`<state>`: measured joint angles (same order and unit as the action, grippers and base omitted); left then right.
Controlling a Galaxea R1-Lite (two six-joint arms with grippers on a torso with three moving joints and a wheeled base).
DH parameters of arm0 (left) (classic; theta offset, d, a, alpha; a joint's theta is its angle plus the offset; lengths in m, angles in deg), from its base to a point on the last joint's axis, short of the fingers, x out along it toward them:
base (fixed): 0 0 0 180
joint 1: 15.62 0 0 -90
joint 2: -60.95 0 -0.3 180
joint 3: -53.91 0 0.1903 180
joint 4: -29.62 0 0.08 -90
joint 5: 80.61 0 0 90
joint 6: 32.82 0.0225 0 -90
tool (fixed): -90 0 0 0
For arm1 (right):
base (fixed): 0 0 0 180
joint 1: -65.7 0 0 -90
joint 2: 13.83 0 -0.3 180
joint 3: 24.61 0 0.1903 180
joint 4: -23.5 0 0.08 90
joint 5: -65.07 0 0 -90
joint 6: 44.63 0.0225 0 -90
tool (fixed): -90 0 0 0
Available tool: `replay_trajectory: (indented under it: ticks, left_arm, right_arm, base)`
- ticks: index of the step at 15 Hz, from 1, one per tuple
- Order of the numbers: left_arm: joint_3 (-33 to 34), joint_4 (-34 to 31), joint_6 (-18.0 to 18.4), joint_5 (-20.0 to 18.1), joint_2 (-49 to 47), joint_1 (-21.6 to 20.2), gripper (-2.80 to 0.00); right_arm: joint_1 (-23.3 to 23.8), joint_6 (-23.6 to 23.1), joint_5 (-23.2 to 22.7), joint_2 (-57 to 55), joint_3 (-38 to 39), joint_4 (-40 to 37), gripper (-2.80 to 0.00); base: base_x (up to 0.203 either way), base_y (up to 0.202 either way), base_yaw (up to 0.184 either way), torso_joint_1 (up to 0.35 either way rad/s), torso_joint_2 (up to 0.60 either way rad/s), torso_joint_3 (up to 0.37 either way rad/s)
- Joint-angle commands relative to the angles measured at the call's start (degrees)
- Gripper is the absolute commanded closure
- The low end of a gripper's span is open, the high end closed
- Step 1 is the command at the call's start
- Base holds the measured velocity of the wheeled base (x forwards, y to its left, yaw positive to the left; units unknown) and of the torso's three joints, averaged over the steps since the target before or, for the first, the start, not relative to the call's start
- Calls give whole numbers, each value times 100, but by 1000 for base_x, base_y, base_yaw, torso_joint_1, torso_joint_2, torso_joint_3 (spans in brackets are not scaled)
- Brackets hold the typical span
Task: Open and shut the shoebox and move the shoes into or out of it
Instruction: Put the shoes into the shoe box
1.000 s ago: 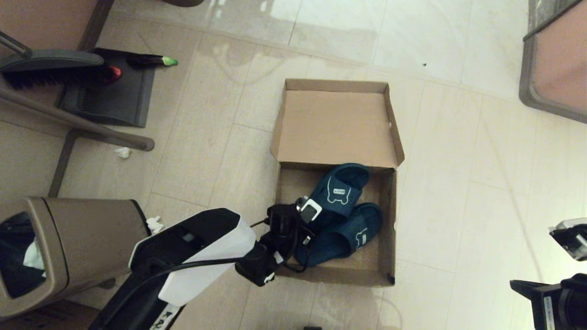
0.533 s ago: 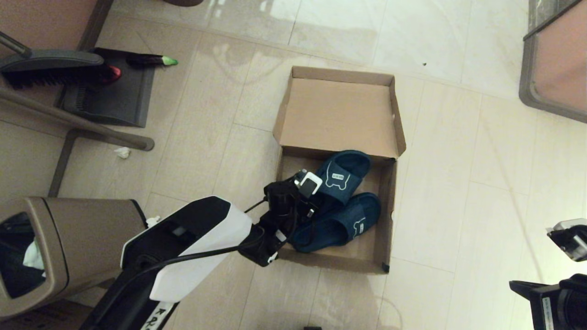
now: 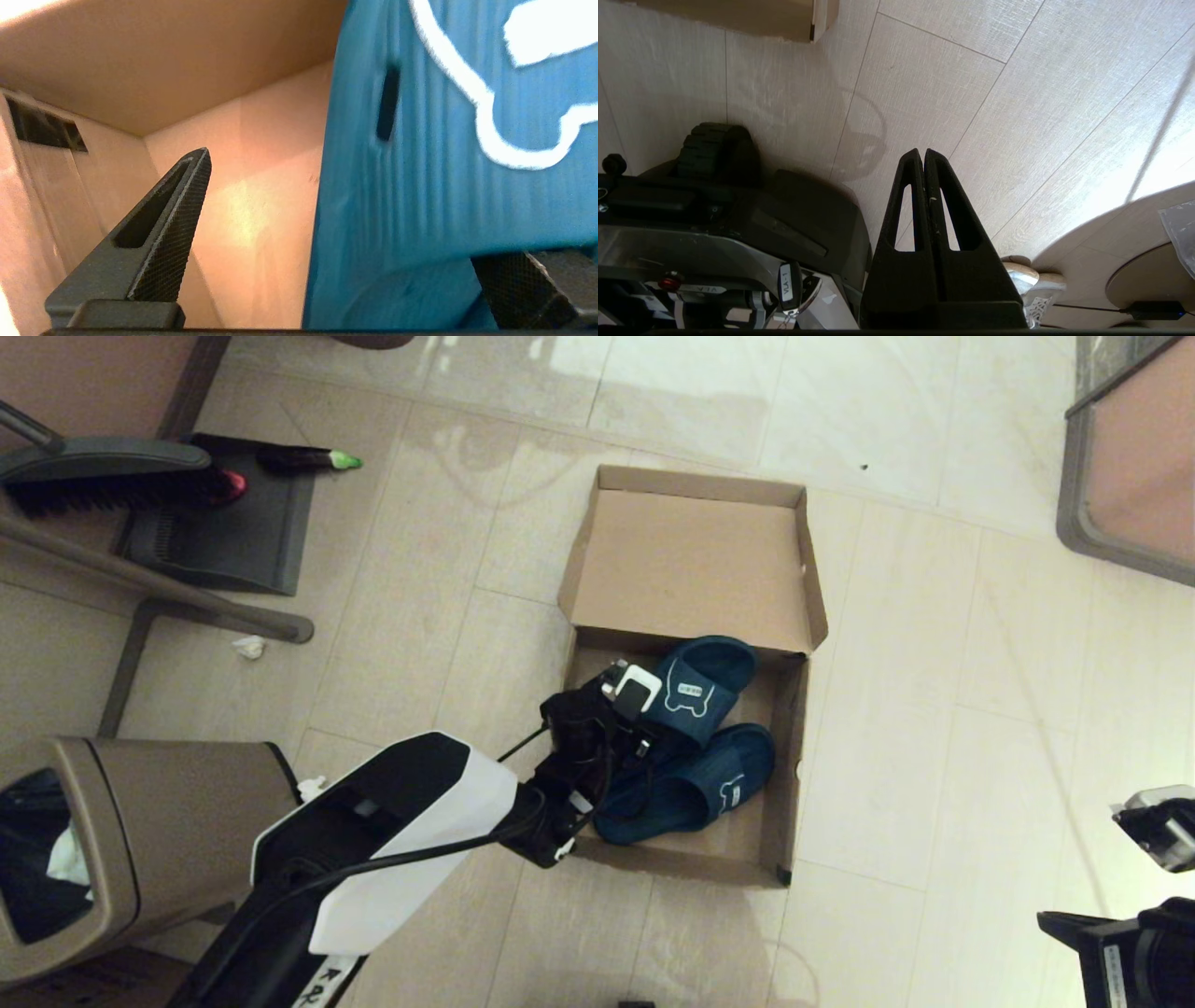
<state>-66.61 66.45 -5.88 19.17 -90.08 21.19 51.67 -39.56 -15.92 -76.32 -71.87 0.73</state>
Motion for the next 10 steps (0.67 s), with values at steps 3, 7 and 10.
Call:
replay_trajectory:
  ticks: [3,7,10]
  left_arm:
    - [173,30,-75,76,395,272,-280]
    - [147,35,-72,121,213,282,-280]
    - [172,54,-75,112,91,247,-280]
  right_arm:
    - [-3,-6,-4,-26,26,2,0]
    - [-3,-15,-4,-26,26,2,0]
    - [-3,-15,-2,-26,26,2,0]
  base:
    - [0,0,0,0,0,0]
    - [0,0,0,0,0,0]
    - [0,0,0,0,0,0]
